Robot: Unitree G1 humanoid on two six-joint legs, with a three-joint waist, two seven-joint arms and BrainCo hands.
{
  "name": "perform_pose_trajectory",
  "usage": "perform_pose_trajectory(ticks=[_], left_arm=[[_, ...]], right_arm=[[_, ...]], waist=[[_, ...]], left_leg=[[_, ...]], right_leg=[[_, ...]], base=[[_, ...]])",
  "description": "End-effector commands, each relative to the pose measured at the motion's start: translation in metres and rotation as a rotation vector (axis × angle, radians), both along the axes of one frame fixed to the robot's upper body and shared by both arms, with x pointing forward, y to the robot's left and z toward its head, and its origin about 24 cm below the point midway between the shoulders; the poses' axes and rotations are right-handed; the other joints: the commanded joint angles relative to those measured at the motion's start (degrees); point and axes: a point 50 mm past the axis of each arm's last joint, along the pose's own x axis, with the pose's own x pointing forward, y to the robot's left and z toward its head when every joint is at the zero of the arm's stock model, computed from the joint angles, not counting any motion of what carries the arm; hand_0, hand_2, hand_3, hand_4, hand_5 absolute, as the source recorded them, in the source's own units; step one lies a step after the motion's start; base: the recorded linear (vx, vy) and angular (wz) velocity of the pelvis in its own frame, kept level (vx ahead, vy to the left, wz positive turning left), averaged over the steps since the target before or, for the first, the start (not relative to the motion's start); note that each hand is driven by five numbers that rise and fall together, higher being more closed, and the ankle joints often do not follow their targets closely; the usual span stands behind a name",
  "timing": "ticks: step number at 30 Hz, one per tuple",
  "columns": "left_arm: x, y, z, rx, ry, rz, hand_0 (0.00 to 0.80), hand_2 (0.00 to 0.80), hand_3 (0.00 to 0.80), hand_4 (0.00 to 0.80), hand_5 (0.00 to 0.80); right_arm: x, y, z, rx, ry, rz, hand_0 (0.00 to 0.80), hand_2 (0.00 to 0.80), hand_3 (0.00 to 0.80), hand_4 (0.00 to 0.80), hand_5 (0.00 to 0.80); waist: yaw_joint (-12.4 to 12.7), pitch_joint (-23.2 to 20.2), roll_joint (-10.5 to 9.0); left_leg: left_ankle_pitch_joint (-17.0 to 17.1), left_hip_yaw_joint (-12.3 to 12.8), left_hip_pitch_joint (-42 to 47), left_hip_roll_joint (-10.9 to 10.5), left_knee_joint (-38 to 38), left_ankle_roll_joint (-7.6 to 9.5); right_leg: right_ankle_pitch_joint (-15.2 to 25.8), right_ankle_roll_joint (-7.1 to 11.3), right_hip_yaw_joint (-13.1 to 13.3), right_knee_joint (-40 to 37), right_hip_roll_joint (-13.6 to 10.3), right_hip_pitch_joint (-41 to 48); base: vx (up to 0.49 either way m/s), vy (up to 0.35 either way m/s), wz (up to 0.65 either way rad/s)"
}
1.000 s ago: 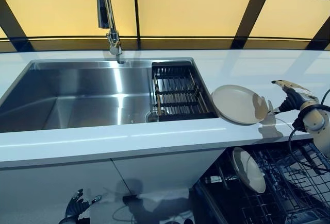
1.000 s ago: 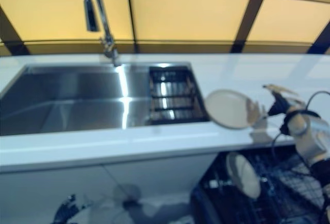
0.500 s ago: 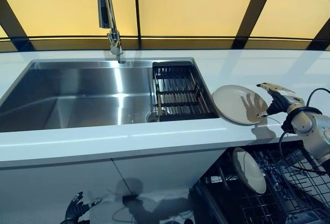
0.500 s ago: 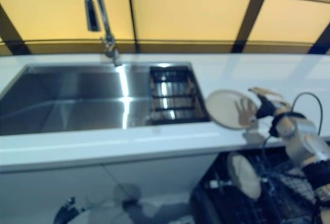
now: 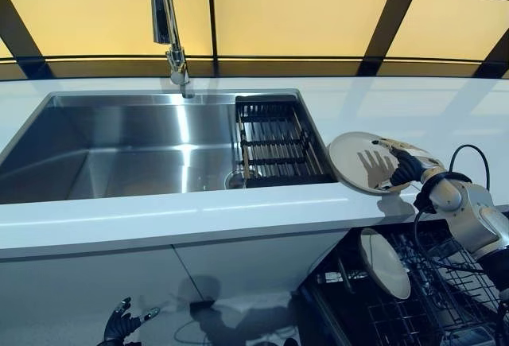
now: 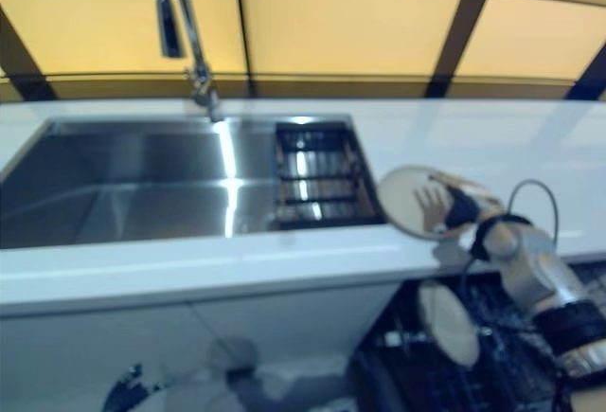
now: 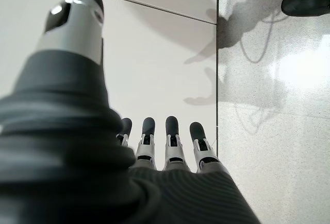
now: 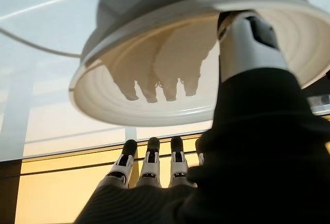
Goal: Take plates into dishwasher
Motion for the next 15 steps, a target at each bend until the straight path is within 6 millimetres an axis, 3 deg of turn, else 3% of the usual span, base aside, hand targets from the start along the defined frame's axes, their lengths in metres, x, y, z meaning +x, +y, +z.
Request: perform_pose_trajectory(ticks=[1,15], left_arm=[[0.008,0.007,0.005,0.043,-0.016,0.010,0.000,0.000,0.000,0.000,0.000],[0.011,0.004,0.005,0.040,-0.014,0.011,0.000,0.000,0.000,0.000,0.000]], right_arm=[[0.000,0.008,0.012,0.066,-0.038,0.042,0.000,0.000,0.000,0.000,0.000],[-0.001,0.015,-0.006,0.115,0.003,0.054,0.000,0.000,0.000,0.000,0.000]], waist=[[1.43,-1.22,-0.11],[1.29,-1.15,0.20]], left_leg=[[-0.68,-4.16,-2.21,-1.22,0.40,3.14],[-0.69,-4.19,-2.18,-1.31,0.50,3.14]], right_leg=[[-5.63,2.98,-1.31,7.47,-1.89,0.93],[-5.72,2.84,-1.38,7.50,-1.88,0.99]], base=[[0.000,0.000,0.00],[0.000,0.000,0.00]])
